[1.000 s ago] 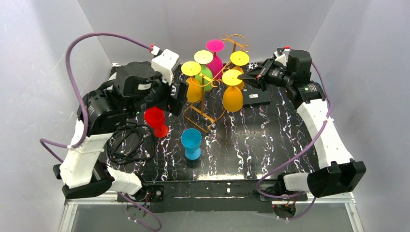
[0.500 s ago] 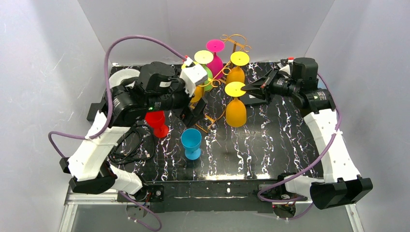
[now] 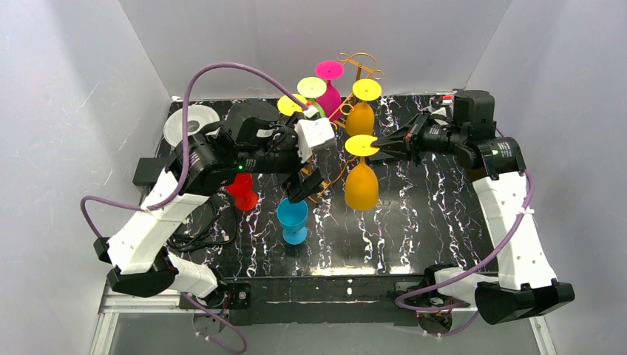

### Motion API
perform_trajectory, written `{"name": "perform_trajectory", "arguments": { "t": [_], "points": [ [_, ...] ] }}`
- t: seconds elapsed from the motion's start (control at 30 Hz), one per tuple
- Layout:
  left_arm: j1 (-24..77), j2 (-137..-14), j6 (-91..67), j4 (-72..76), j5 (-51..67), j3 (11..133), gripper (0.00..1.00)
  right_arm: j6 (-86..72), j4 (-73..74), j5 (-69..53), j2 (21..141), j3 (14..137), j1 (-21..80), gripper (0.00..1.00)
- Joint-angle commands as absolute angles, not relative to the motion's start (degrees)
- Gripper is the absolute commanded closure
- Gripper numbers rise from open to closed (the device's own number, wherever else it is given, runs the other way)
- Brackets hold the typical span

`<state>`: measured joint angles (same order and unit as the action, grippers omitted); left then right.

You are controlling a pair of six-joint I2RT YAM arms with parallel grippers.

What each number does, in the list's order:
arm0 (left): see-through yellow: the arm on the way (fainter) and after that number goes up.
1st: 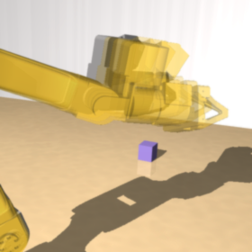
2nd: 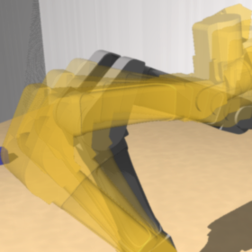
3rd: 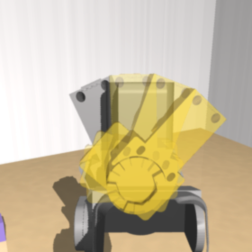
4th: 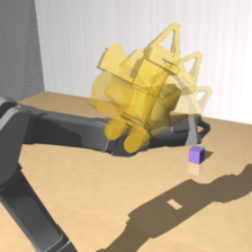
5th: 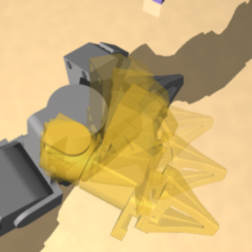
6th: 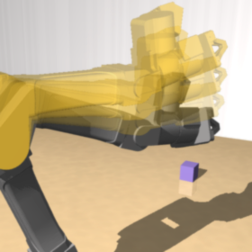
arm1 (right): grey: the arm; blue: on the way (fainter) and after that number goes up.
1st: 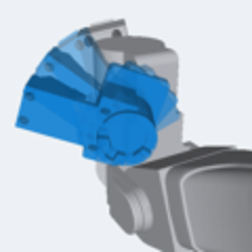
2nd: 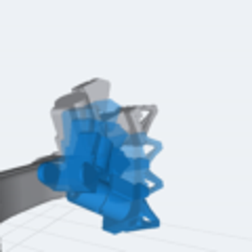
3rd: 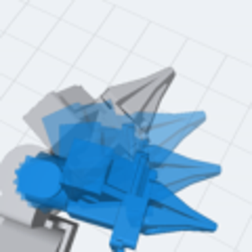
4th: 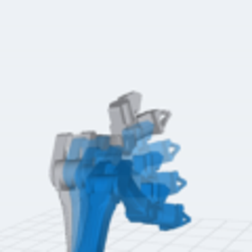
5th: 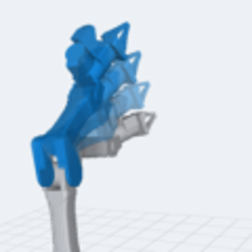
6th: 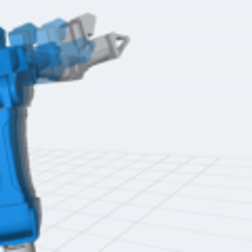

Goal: Take the wine glass off the wine glass rack

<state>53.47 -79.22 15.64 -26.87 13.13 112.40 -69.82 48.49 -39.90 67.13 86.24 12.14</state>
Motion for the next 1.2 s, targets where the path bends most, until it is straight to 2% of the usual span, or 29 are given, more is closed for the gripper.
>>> {"name": "perform_trajectory", "arguments": {
  "t": [0.0, 0.43, 0.77, 0.93, 1.17],
  "points": [
    [54.76, -79.26, 21.54, -25.04, 14.15, 111.92, 0.09, -70.77, 52.23, -43.59, 66.46, 91.12, 12.45, 0.99],
    [59.74, -83.69, 31.26, -20.72, 7.74, 113.00, 0.13, -71.00, 57.67, -41.86, 66.04, 93.62, 16.04, 0.99],
    [61.39, -87.85, 35.88, -19.95, 5.50, 116.43, 0.29, -70.87, 59.42, -41.43, 66.78, 93.95, 18.59, 0.99],
    [61.59, -88.79, 36.69, -20.11, 4.41, 116.84, 0.42, -70.51, 59.56, -41.90, 67.23, 93.35, 19.22, 0.99],
    [61.79, -89.45, 36.91, -21.67, 3.20, 117.96, 0.69, -70.54, 58.68, -42.78, 67.74, 93.08, 19.60, 0.99]
  ]
}}
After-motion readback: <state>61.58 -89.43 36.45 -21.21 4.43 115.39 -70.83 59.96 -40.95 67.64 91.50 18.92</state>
